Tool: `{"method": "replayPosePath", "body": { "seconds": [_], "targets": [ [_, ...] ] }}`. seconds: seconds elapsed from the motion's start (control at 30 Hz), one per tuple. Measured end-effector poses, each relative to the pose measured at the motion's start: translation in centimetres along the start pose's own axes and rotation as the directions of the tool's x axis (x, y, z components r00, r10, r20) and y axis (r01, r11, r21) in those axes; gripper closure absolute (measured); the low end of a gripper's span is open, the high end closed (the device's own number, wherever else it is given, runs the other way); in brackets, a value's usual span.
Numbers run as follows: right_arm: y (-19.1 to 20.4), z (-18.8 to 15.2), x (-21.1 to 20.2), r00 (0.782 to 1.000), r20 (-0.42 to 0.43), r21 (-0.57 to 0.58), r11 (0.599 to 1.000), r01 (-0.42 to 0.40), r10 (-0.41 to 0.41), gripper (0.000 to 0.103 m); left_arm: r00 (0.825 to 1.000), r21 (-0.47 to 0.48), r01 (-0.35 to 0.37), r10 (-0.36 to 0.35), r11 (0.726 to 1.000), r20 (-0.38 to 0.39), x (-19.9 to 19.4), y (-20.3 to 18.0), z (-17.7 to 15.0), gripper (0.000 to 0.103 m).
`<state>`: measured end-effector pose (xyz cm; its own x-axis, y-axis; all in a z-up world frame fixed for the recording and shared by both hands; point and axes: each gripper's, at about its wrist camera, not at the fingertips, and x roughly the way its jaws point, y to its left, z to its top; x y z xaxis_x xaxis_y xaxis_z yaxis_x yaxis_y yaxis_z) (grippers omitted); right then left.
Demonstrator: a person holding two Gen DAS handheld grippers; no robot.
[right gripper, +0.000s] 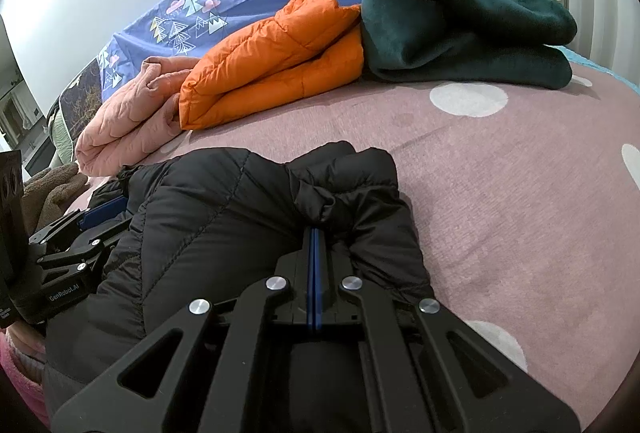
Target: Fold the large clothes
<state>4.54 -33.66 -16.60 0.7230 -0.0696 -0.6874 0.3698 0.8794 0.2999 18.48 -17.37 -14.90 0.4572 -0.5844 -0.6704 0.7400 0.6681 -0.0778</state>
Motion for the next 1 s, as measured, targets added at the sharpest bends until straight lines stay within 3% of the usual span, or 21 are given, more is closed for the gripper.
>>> {"method": "replayPosePath", "body": {
  "seconds": [0.17, 0.27, 0.37, 0.47, 0.57, 0.63, 0.73, 0.8, 1.0],
  "targets": [
    [0.2, 0.0, 0.1, 1.0, 0.0, -0.016, 1.0, 0.011, -0.011, 0.103, 0.998, 0.025, -0.07, 0.07, 0.997, 0.0, -0.5, -0.7, 0.2, 0.037],
    [0.1, 0.0, 0.0, 1.0, 0.002, -0.015, 1.0, 0.005, -0.005, 0.103, 0.993, -0.002, -0.121, 0.121, 0.993, -0.006, -3.1, -1.2, 0.4, 0.037],
    [-0.2, 0.0, 0.1, 1.0, 0.004, -0.004, 1.0, -0.007, 0.007, 0.103, 0.996, -0.047, -0.084, 0.085, 0.995, 0.036, -8.0, -1.8, -0.7, 0.028],
    [-0.1, -0.1, 0.0, 1.0, 0.008, -0.003, 1.0, -0.01, 0.01, 0.103, 0.995, -0.008, -0.063, 0.063, 0.998, 0.078, -12.9, -3.5, -3.4, 0.023],
    [-0.1, -0.1, -0.1, 1.0, 0.013, -0.001, 1.0, -0.013, 0.013, 0.103, 0.997, 0.05, -0.037, 0.034, 0.998, 0.065, -17.3, -6.0, -7.2, 0.019],
    [0.1, -0.2, -0.2, 1.0, 0.019, -0.005, 1.0, -0.008, 0.008, 0.103, 1.0, 0.107, -0.007, 0.005, 0.994, 0.015, -19.0, -8.2, -10.1, 0.018],
    [0.1, -0.1, -0.3, 1.0, 0.026, -0.009, 1.0, -0.004, 0.005, 0.103, 0.998, 0.183, -0.013, 0.025, 0.983, -0.063, -18.8, -11.2, -13.1, 0.017],
    [0.1, -0.2, -0.3, 1.0, 0.027, -0.006, 1.0, -0.008, 0.009, 0.103, 0.99, 0.228, -0.086, 0.11, 0.97, -0.093, -17.3, -12.7, -14.4, 0.017],
    [-0.2, -0.3, -0.3, 0.999, 0.027, 0.011, 1.0, -0.025, 0.024, 0.103, 0.981, 0.149, -0.187, 0.192, 0.971, -0.014, -15.1, -13.5, -12.3, 0.016]
  ]
}}
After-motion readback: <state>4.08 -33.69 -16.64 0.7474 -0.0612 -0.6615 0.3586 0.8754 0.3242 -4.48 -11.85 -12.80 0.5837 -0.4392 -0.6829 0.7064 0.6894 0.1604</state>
